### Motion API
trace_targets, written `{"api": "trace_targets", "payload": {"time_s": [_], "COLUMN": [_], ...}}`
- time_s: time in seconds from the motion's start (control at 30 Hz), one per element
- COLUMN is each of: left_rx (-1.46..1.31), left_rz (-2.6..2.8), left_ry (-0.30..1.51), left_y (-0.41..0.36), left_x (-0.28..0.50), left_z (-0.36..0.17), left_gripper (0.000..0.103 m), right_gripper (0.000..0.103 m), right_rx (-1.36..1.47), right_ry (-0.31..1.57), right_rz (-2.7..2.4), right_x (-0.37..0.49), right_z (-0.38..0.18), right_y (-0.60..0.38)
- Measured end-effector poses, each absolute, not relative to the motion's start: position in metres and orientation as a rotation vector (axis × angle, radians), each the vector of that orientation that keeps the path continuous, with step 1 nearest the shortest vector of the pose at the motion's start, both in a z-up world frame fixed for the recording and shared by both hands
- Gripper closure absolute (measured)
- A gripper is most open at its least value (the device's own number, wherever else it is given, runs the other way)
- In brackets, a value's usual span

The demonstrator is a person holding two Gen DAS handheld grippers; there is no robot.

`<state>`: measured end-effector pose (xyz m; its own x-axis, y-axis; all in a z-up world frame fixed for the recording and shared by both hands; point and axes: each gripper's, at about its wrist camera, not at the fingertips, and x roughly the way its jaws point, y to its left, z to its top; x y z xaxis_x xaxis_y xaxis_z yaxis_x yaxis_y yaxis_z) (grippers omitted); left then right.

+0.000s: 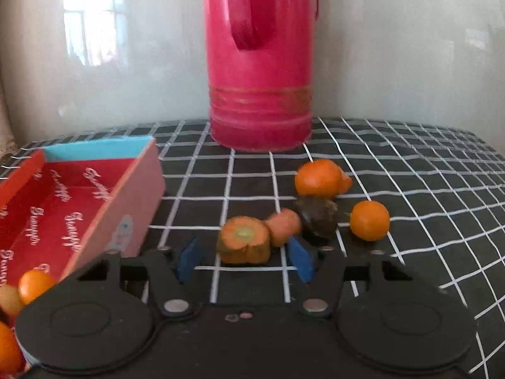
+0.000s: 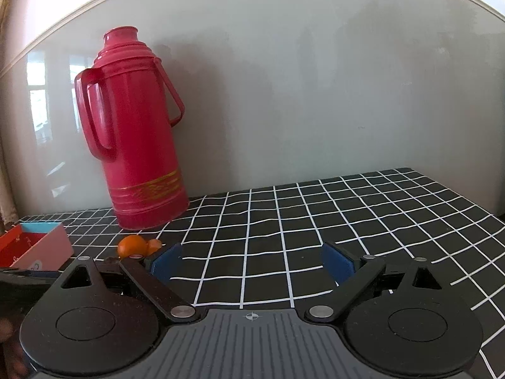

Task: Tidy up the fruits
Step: 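Reach the left gripper to a carrot slice and grasp it, then move the carrot slice over the red box and open the left gripper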

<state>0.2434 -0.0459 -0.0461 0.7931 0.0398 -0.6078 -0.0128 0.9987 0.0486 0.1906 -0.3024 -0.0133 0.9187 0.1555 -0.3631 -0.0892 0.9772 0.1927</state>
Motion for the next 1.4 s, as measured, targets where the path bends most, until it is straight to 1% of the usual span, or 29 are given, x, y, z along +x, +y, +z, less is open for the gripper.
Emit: {"api": "trace_targets", "payload": {"time_s": [0.03,0.07,0.1,0.43,0.7,0.87,1.07,1.1,1.13,1.17,1.2,1.27,1.4], "left_rx": [0.036,0.039,0.039,0.056,0.073,0.061,0.048,0.047,0.051,0.052,0.052,0.056,0.026], "left_rz": [0.027,0.029,0.027,0.003,0.052,0.116,0.165,0.175,0.191,0.215,0.248,0.250,0.235], "left_ry": [0.649,0.650,0.644,0.545,0.471,0.470,0.503,0.502,0.496,0.484,0.455,0.418,0.431], "left_y": [-0.047,-0.048,-0.048,-0.047,-0.018,0.015,0.042,0.044,0.046,0.048,0.048,0.049,0.051], "left_x": [0.244,0.244,0.244,0.200,0.150,0.132,0.117,0.116,0.115,0.113,0.109,0.105,0.106], "left_z": [-0.047,-0.047,-0.047,-0.019,0.012,0.020,0.014,0.013,0.011,0.011,0.012,0.017,0.017], "left_gripper": [0.066,0.073,0.076,0.076,0.076,0.076,0.075,0.073,0.051,0.012,0.005,0.007,0.006], "right_gripper": [0.009,0.009,0.009,0.009,0.009,0.009,0.009,0.009,0.009,0.009,0.009,0.009,0.009], "right_rx": [0.172,0.169,0.166,0.150,0.150,0.171,0.148,0.142,0.138,0.132,0.127,0.121,0.104], "right_ry": [0.386,0.385,0.385,0.395,0.380,0.371,0.363,0.365,0.366,0.364,0.362,0.359,0.365], "right_rz": [0.126,0.126,0.123,0.124,0.135,0.153,0.199,0.205,0.209,0.213,0.217,0.223,0.232], "right_x": [0.191,0.191,0.191,0.187,0.176,0.172,0.170,0.170,0.169,0.169,0.169,0.168,0.170], "right_z": [-0.013,-0.014,-0.014,-0.015,-0.011,-0.007,-0.004,-0.004,-0.004,-0.004,-0.004,-0.004,-0.006], "right_y": [-0.302,-0.302,-0.303,-0.297,-0.283,-0.268,-0.243,-0.240,-0.237,-0.234,-0.232,-0.228,-0.224]}}
